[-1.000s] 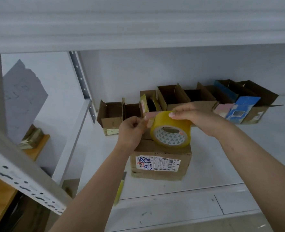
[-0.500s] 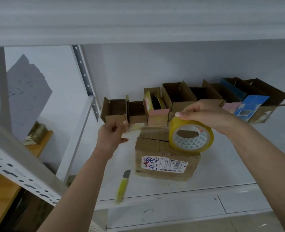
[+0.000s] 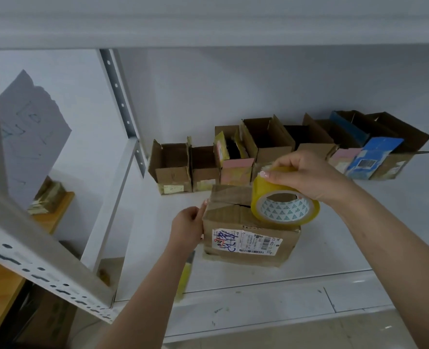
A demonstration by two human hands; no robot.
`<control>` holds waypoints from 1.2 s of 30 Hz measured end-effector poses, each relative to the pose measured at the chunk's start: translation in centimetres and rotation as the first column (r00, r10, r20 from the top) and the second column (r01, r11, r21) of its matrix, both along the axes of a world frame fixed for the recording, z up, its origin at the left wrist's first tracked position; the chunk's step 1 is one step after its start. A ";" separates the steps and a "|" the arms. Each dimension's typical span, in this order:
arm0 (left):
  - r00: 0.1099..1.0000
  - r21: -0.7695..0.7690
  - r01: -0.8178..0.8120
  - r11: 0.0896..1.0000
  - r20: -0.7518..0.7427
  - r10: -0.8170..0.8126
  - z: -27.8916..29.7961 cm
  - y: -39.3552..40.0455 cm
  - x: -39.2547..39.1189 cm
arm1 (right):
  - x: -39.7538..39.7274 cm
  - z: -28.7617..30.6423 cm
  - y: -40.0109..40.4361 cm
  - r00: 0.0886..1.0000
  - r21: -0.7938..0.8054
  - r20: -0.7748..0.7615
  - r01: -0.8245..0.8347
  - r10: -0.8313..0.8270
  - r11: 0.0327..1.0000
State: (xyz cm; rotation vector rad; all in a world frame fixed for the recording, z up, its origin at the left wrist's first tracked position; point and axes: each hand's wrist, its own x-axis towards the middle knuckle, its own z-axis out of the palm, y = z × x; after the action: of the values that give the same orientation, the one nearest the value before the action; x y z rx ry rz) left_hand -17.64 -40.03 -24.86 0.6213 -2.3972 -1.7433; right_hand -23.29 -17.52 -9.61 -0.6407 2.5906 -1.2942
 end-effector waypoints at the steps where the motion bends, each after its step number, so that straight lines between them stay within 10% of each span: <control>1: 1.000 -0.042 -0.004 0.999 0.018 0.005 -0.2 0.0 -0.2 | 0.1 0.0 0.0 1.000 -0.008 0.000 0.004 -0.004 1.000; 8: 0.965 -0.118 0.057 0.991 0.263 -0.024 -2.8 -0.3 0.4 | -0.2 -0.4 0.3 1.000 -0.002 -0.015 0.025 -0.025 1.000; 13: 0.955 -0.219 0.069 0.973 -0.269 -0.129 3.8 -1.5 0.2 | -0.2 -0.4 0.5 1.000 -0.011 0.006 0.002 -0.002 1.000; 17: 0.705 -0.594 0.458 0.661 -0.211 -0.677 8.1 1.4 -0.7 | -0.4 -0.1 0.3 0.999 0.011 0.036 -0.036 0.035 0.999; 21: 0.721 -0.771 0.547 0.326 0.236 -0.652 7.5 3.1 -2.3 | -1.1 -0.4 2.3 0.982 -0.076 0.183 -0.037 0.051 0.996; 26: 0.751 -0.841 0.455 0.293 0.186 -0.634 6.5 2.7 -2.7 | -0.4 -2.8 4.3 0.945 -0.248 0.326 0.043 0.041 0.968; 32: 0.737 -0.827 0.460 0.323 0.152 -0.659 6.4 2.3 -2.5 | -0.7 0.6 5.6 0.999 0.094 0.040 0.029 -0.033 0.995; 36: 0.738 -0.818 0.469 0.333 0.155 -0.657 6.3 1.9 -2.4 | -1.3 -0.2 7.4 0.986 0.543 -0.077 0.168 -0.151 0.822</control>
State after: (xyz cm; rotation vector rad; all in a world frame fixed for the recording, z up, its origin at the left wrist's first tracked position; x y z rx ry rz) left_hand -20.04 -38.11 -18.55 -0.5998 -3.0089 -0.4389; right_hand -24.58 -10.08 -9.77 -0.3388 2.8871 -0.5038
